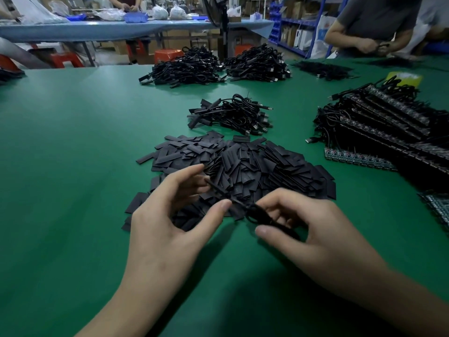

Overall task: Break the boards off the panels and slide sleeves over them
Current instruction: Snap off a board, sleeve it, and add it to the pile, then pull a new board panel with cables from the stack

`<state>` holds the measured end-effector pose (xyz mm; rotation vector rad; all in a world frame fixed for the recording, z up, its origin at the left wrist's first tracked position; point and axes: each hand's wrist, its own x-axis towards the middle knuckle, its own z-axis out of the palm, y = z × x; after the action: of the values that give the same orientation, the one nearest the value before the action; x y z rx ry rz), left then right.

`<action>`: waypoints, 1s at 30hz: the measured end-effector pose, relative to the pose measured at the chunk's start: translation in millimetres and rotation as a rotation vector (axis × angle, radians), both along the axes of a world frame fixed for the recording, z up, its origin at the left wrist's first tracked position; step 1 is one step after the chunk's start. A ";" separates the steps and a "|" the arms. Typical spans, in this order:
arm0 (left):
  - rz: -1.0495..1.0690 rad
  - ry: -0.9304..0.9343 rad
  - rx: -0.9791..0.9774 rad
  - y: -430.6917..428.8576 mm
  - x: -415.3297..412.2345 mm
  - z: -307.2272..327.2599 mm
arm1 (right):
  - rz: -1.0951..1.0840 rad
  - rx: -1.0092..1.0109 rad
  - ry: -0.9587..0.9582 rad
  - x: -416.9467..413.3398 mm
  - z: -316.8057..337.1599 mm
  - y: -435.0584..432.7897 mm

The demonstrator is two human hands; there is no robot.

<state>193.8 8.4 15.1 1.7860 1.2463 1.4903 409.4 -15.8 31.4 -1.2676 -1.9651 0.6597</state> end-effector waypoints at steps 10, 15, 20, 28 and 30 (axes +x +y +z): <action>-0.055 0.250 0.063 2.0 -0.6 2.2 | -0.212 0.306 -0.419 2.5 89.1 146.9; -0.085 0.253 0.006 1.6 -1.7 1.7 | -0.294 0.280 -0.661 -38.7 113.8 234.7; -0.111 0.233 -0.056 -0.8 -1.6 0.6 | -0.184 0.413 -0.531 -55.5 66.1 173.6; -0.218 0.267 -0.198 0.3 6.3 1.7 | -0.350 0.342 -0.319 12.9 11.3 86.0; -0.303 0.135 -0.310 6.0 4.7 -11.7 | -0.404 0.336 -0.281 26.3 2.7 81.7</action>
<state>198.5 14.5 3.4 1.7897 1.1360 0.9676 435.7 65.9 34.0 -1.5359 -1.8510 -0.0496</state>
